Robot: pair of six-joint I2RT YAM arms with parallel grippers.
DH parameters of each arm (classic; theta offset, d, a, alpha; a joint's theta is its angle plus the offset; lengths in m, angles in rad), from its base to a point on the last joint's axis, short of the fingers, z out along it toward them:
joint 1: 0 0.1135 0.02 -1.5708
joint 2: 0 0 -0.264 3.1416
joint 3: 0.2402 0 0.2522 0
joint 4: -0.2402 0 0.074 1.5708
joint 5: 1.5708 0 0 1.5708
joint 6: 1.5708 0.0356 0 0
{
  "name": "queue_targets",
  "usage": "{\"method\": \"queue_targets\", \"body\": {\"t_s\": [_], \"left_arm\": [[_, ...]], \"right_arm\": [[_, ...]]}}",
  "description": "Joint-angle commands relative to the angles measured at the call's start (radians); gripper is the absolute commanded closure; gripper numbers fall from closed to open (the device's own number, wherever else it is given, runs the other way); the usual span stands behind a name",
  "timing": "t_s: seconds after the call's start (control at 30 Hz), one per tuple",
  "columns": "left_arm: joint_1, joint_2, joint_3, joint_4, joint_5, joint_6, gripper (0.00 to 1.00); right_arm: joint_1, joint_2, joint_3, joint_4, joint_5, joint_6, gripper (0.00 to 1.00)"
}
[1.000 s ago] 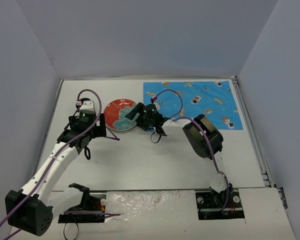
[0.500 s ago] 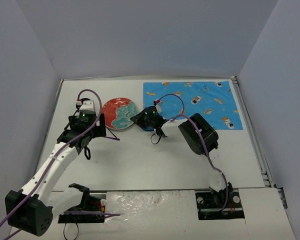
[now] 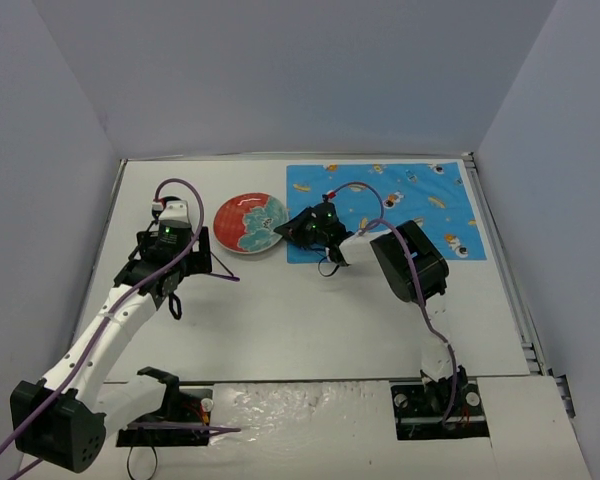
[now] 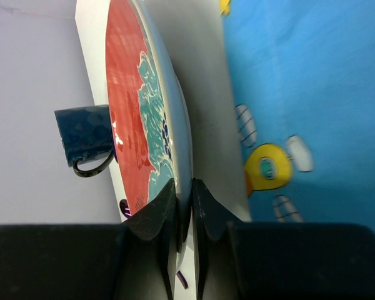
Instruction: Set the dinner table for one person
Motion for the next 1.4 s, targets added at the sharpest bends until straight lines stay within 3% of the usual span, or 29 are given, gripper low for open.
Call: {"method": "queue_targets", "body": {"t_s": [0.0,0.43,0.73,1.03,1.37], "left_arm": [[0.009,-0.009,0.021,0.050,-0.024,0.009,0.03],[0.009,-0.001,0.021,0.052,-0.020,0.011,0.03],[0.009,0.002,0.021,0.052,-0.014,0.011,0.03],[0.009,0.000,0.020,0.053,-0.012,0.010,0.03],[0.009,0.010,0.021,0.057,-0.011,0.014,0.03]], "right_arm": [[-0.087,-0.197,-0.007,0.265,-0.134,0.019,1.00],[-0.412,-0.463,-0.207,0.281,-0.334,-0.080,1.00],[-0.677,-0.504,-0.301,0.273,-0.431,-0.136,1.00],[-0.782,-0.435,-0.310,0.334,-0.482,-0.147,1.00],[-0.787,-0.362,-0.302,0.350,-0.498,-0.156,1.00]]}}
